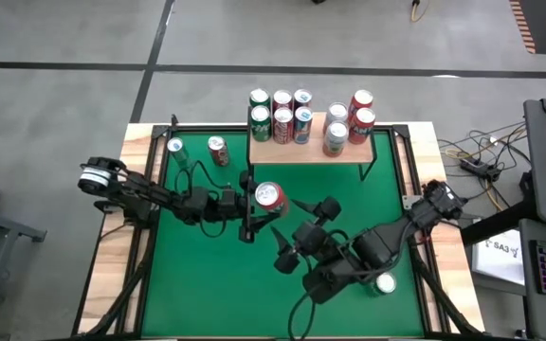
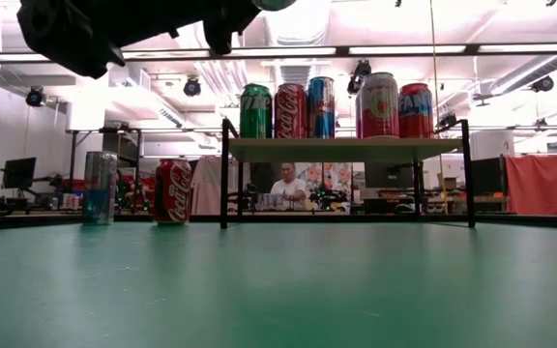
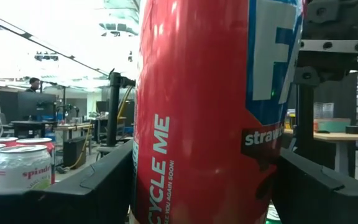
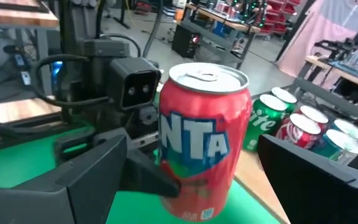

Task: Place canned beverage on shelf
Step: Put the red soda can aligned with the red soda can on the shelf

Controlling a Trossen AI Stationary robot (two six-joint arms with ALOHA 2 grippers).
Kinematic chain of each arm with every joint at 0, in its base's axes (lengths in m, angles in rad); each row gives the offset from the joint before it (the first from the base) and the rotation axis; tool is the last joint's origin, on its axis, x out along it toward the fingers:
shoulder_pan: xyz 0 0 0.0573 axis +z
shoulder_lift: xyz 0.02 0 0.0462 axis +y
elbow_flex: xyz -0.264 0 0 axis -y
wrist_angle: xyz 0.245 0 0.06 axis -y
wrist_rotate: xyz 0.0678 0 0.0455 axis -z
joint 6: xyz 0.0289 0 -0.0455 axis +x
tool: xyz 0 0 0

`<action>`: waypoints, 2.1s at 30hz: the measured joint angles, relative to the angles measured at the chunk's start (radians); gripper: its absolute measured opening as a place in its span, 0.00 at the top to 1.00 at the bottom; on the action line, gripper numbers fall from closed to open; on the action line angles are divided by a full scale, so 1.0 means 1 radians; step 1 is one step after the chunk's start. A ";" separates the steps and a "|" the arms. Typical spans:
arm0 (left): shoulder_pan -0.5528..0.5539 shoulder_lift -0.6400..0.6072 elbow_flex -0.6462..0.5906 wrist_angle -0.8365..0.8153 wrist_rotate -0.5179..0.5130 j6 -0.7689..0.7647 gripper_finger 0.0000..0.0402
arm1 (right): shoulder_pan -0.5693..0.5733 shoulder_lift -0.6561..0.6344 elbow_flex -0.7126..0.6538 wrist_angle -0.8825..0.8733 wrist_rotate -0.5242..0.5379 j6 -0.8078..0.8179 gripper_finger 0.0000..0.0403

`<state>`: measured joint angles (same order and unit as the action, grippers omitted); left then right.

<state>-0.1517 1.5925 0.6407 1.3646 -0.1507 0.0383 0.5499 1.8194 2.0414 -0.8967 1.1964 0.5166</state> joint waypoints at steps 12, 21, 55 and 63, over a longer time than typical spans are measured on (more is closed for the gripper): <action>-0.009 -0.002 0.000 -0.003 -0.001 0.004 0.30 | -0.078 0.000 -0.065 0.083 -0.027 -0.066 0.13; -0.009 -0.002 0.000 -0.005 -0.002 0.008 0.30 | -0.126 0.000 -0.099 0.196 -0.075 -0.135 0.17; -0.002 -0.111 -0.036 -0.064 0.000 0.076 0.06 | -0.127 -0.338 -0.151 -0.407 -0.041 0.179 0.29; 0.007 -0.260 -0.064 -0.176 -0.001 0.128 0.06 | -0.132 -0.554 -0.447 -0.401 -0.053 0.280 0.29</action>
<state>-0.1448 1.3322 0.5762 1.1884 -0.1513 0.1666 0.4180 1.2658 1.5945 -1.2974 1.1434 0.7964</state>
